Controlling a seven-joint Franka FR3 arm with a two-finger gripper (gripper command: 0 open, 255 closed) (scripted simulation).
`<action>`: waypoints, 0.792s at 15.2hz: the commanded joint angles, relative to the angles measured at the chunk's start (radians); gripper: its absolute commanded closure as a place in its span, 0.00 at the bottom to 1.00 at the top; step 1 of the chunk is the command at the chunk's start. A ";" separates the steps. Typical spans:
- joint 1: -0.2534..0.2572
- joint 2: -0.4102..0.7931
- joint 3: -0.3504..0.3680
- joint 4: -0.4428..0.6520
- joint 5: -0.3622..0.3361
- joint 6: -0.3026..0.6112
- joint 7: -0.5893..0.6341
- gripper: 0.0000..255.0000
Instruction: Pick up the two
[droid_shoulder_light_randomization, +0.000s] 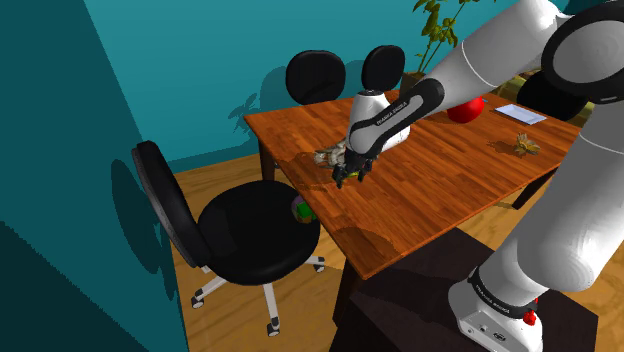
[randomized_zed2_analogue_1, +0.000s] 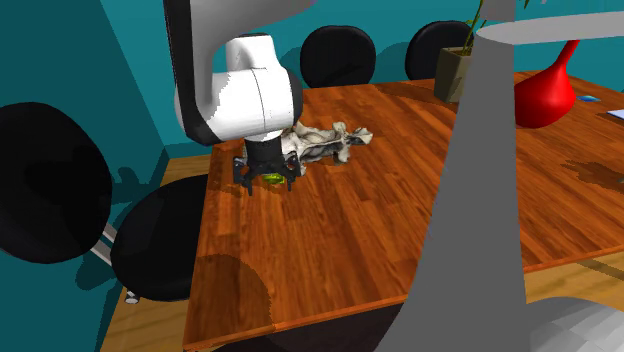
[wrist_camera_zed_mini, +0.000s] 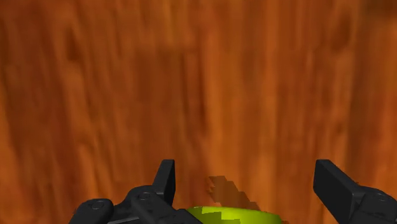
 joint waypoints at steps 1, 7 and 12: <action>0.000 0.025 0.001 -0.002 0.003 0.027 -0.001 0.00; -0.001 0.034 0.001 0.002 0.004 0.033 -0.003 1.00; 0.000 0.031 0.001 0.001 0.004 0.031 -0.002 1.00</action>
